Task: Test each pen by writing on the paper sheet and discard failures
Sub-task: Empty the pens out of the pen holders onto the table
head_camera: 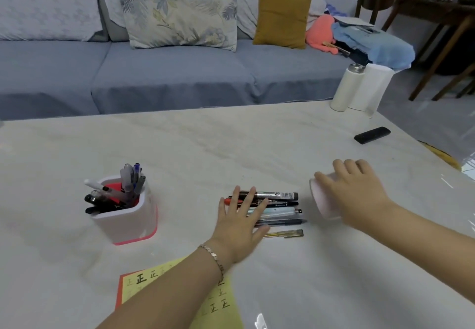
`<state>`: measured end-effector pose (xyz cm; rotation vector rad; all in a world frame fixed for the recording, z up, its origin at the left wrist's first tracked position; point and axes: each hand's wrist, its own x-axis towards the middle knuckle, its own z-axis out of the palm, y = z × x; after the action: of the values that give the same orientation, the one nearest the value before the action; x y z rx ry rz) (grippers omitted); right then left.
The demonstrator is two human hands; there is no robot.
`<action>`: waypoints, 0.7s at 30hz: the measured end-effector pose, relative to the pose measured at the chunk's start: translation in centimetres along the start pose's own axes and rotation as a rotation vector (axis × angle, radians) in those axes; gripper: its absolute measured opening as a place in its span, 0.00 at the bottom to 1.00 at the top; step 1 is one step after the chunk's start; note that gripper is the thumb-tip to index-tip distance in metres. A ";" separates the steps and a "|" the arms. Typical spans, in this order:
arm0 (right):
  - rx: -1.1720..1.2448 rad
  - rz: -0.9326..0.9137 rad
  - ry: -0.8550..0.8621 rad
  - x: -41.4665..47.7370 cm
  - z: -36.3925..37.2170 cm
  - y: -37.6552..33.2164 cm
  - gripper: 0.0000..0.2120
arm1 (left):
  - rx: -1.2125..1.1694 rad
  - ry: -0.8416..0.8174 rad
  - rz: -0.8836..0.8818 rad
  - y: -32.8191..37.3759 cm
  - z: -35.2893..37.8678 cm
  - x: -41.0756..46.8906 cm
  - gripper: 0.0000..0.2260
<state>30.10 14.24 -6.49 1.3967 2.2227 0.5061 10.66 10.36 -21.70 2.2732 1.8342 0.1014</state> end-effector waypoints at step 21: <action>1.817 -0.136 0.334 3.2 -5.4 -15.3 0.40 | -0.556 0.931 -0.485 -8.7 -9.6 -14.0 0.45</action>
<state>14.61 10.44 -10.82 1.7250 2.8970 -1.9374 -2.53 -0.29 -13.06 1.4027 2.2621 1.5627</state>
